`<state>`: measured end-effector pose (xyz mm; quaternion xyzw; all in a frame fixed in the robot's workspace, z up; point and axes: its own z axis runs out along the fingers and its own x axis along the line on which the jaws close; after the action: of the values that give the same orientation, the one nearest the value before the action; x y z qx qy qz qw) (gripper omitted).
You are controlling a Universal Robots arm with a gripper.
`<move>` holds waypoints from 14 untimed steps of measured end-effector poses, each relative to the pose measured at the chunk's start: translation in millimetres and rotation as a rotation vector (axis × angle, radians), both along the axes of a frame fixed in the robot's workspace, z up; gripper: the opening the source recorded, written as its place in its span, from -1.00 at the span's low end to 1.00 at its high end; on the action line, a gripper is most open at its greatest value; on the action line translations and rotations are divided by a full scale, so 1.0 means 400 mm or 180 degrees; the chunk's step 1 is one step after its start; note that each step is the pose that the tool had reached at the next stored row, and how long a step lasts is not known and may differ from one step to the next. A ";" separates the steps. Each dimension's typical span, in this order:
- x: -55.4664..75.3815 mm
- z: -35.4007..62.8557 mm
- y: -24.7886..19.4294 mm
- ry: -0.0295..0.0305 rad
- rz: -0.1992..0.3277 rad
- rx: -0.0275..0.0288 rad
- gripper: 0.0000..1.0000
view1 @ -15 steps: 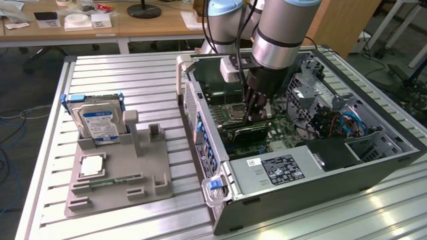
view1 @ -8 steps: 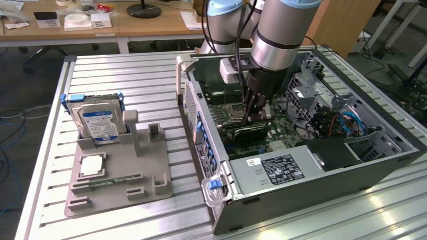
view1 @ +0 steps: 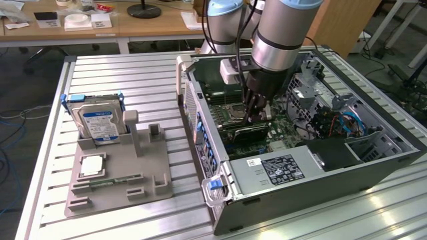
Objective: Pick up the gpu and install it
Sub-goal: 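Press down on the gpu until it lock into place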
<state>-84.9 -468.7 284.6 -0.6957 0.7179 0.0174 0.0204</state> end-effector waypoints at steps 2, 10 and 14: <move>0.000 -0.001 0.000 0.0000 0.0000 0.0000 -0.79; 0.000 -0.013 0.004 0.0000 0.0000 0.0000 -0.79; 0.000 -0.014 0.013 0.0000 0.0000 0.0000 -0.79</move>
<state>-85.0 -463.6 279.0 -0.6957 0.7179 0.0174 0.0204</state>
